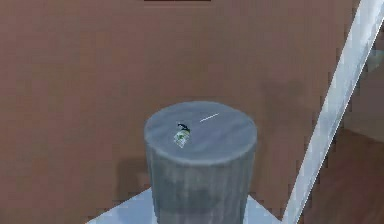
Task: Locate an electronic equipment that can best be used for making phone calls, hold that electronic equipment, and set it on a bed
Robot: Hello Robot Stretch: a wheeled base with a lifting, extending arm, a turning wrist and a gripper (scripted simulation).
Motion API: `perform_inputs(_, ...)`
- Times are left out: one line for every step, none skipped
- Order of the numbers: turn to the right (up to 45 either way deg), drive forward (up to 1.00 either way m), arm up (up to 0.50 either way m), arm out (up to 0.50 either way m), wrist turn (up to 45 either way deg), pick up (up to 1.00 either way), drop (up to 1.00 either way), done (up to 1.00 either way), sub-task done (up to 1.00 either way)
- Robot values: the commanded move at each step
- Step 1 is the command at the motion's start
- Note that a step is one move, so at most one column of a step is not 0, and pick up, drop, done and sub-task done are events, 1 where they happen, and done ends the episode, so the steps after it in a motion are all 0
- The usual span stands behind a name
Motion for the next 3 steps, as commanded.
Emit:
perform_inputs(15.0,0.0,0.0,0.0,0.0,0.0,0.0,0.0,0.0)
perform_inputs(0.0,0.15,0.0,0.0,0.0,0.0,0.0,0.0,0.0)
perform_inputs(33.0,0.0,0.0,0.0,0.0,0.0,0.0,0.0,0.0)
